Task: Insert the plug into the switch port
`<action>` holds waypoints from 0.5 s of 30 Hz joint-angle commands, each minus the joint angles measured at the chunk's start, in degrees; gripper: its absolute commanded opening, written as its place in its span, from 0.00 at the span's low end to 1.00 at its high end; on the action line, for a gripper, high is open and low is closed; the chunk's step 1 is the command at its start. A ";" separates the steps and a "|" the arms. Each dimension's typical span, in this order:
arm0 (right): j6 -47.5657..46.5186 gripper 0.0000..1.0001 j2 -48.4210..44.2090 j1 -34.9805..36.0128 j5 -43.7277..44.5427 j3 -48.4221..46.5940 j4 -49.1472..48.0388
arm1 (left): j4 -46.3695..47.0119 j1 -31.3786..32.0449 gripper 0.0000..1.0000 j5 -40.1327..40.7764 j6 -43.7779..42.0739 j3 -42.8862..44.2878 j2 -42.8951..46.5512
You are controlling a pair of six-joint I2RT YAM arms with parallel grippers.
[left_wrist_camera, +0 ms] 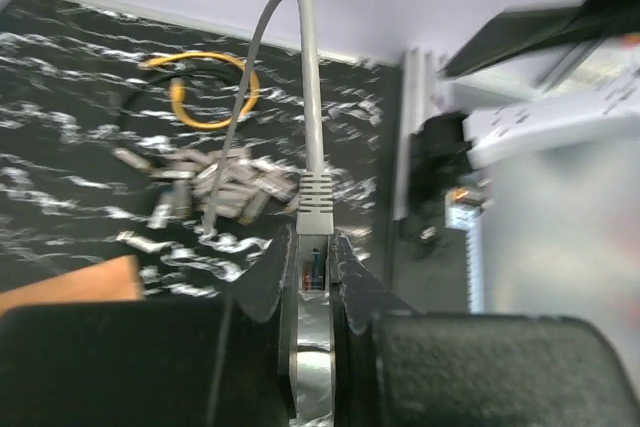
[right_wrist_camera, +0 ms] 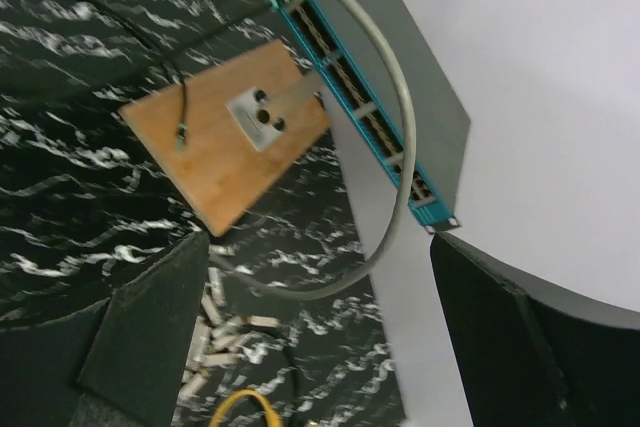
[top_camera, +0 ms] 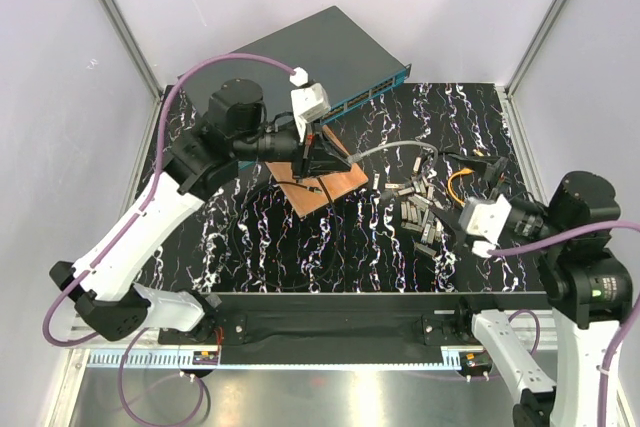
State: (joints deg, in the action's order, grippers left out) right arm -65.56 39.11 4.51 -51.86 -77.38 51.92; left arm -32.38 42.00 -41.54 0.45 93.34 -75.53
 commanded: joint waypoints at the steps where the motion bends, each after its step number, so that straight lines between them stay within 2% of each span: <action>1: 13.14 0.98 4.99 0.23 -5.88 -6.71 6.44 | -8.29 0.89 0.00 3.39 -16.86 6.05 -0.23; 2: 16.22 0.97 6.40 0.32 -7.54 -10.47 6.35 | -12.05 1.94 0.00 3.57 -22.63 8.50 -0.93; 3: 21.73 0.95 9.63 0.23 -8.25 -12.42 6.44 | -13.31 2.64 0.00 6.09 -24.77 9.31 -1.29; 5: 25.73 0.84 12.81 0.23 -10.53 -15.94 7.40 | -16.03 5.01 0.00 8.92 -29.51 10.36 -2.16; 7: 28.72 0.79 17.12 0.23 -11.68 -20.16 8.89 | -18.32 6.77 0.00 12.88 -32.69 12.12 -3.13; 10: 29.00 0.73 22.84 0.49 -12.22 -25.00 12.49 | -21.14 9.06 0.00 15.00 -36.83 13.01 -4.45; 15: 24.09 0.65 28.99 7.43 -7.13 -31.86 19.96 | -21.41 10.74 0.00 15.96 -39.55 13.45 -6.47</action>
State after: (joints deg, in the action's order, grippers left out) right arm -40.99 66.59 8.27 -60.51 -105.49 65.10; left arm -53.65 52.23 -28.34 -34.04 104.27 -81.25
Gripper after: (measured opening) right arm 0.664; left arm 0.126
